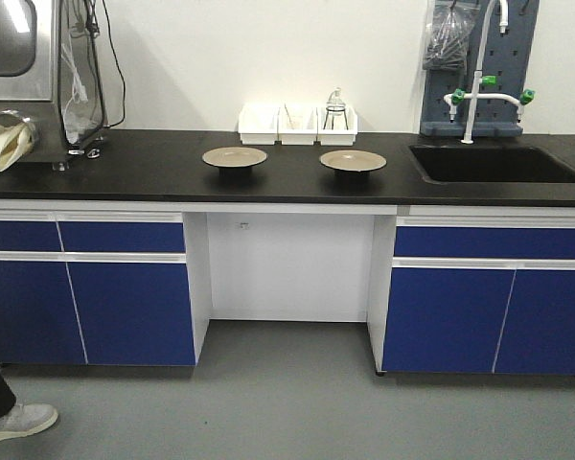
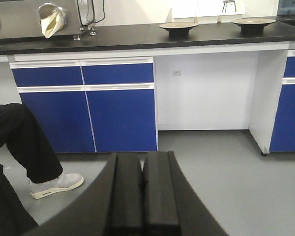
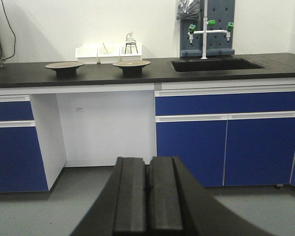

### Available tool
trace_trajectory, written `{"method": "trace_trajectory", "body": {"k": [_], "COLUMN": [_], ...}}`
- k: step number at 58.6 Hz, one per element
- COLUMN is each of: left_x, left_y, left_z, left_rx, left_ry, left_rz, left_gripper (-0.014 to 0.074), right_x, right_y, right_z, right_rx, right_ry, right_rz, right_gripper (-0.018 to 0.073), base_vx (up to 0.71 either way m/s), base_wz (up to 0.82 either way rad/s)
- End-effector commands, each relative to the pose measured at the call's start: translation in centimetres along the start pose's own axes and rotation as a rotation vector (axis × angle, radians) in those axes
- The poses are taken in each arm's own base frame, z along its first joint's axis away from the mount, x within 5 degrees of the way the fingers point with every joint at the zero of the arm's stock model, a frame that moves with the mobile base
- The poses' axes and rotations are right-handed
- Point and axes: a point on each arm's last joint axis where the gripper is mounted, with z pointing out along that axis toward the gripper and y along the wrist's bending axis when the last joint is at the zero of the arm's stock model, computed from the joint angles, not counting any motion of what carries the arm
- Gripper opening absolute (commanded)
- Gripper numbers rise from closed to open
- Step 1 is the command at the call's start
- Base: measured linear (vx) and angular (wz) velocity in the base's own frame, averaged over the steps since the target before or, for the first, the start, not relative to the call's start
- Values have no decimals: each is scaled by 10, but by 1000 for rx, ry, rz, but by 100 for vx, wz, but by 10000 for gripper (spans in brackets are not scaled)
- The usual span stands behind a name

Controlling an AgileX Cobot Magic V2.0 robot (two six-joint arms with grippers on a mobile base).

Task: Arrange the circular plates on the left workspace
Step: 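Drive the base toward the bench and stop facing the two tan plates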

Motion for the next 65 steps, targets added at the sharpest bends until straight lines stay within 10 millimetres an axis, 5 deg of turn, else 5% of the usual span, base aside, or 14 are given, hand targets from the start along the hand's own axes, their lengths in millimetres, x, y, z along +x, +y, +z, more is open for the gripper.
{"method": "trace_trajectory", "body": {"k": [1, 65], "left_x": [-4, -4], "left_y": [1, 1], "left_z": [0, 0], "left_rx": [-12, -12], "left_ry": [-80, -80], "left_rz": [-9, -9], "left_gripper": [2, 2], "right_x": [-6, -6], "right_y": [0, 0], "right_z": [-1, -1], "right_rx": [-2, -2], "right_ry": [-92, -92], "right_rz": [-9, -9], "right_gripper": [0, 0], "base_vx": [16, 34], "base_wz": [6, -1]}}
